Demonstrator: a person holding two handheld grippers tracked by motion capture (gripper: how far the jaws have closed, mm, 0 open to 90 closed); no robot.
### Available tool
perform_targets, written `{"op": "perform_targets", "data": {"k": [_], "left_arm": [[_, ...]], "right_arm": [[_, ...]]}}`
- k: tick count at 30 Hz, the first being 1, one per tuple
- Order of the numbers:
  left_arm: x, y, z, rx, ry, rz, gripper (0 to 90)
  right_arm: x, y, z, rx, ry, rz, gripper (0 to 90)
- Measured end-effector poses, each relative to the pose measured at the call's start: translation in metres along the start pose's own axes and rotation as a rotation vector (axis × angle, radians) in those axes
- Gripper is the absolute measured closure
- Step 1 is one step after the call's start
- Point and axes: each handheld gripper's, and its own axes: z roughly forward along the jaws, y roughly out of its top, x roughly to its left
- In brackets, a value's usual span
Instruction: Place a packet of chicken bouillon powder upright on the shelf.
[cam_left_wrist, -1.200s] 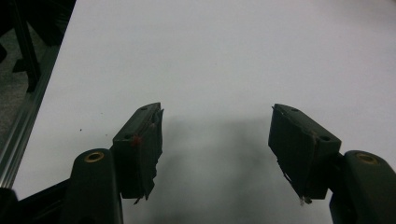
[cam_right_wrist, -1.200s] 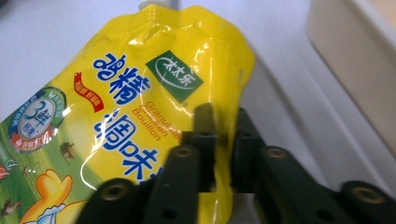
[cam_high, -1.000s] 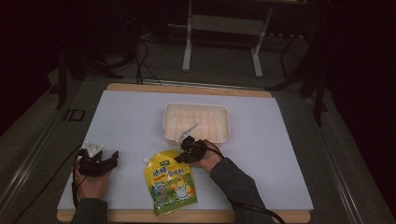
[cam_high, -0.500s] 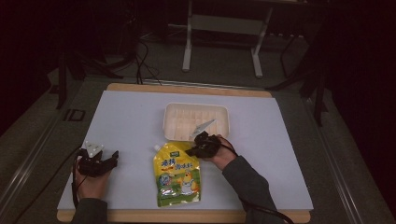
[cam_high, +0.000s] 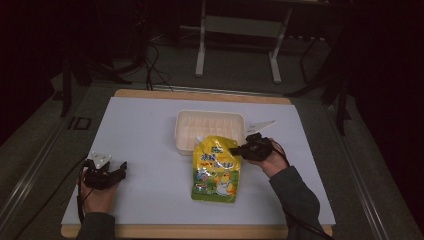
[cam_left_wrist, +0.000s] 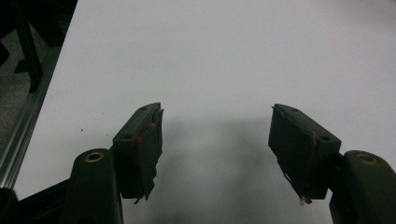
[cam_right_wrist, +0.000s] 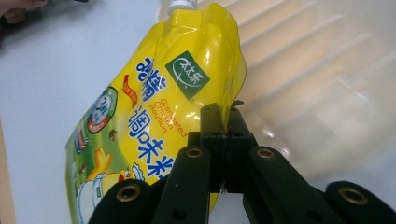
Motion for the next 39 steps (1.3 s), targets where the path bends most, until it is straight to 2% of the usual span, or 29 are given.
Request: {"op": "perform_targets", "data": {"k": [2,6,8,12,19,21,28,29,39], "left_arm": [[0.0,0.0,0.0,0.001,0.0,-0.001,34.8],[0.0,0.0,0.0,0.0,0.001,0.0,34.8],[0.0,0.0,0.0,0.001,0.001,0.002,34.8],[0.0,0.0,0.0,0.002,0.003,0.005,34.8],[0.0,0.0,0.0,0.001,0.003,0.004,34.8],[-0.001,0.0,0.0,0.001,0.003,0.004,34.8],[-0.001,0.0,0.0,0.001,0.004,0.007,34.8],[-0.001,0.0,0.0,0.001,0.005,0.008,34.7],[-0.001,0.0,0.0,0.001,0.006,0.008,34.8]], "right_arm": [[-0.005,-0.004,-0.013,-0.004,-0.024,0.009,89.8],[-0.01,-0.009,-0.025,-0.014,-0.028,0.016,89.8],[-0.011,-0.014,-0.03,-0.016,0.001,0.024,89.8],[-0.01,-0.016,-0.03,-0.009,0.017,0.019,89.8],[-0.01,-0.011,-0.031,-0.007,0.089,0.016,89.2],[-0.009,-0.006,-0.033,-0.007,0.115,0.0,87.0],[-0.005,0.001,-0.038,0.013,0.156,-0.041,80.5],[-0.004,0.002,-0.039,0.021,0.175,-0.051,79.2],[0.0,0.005,-0.036,0.048,0.208,-0.074,76.0]]}}
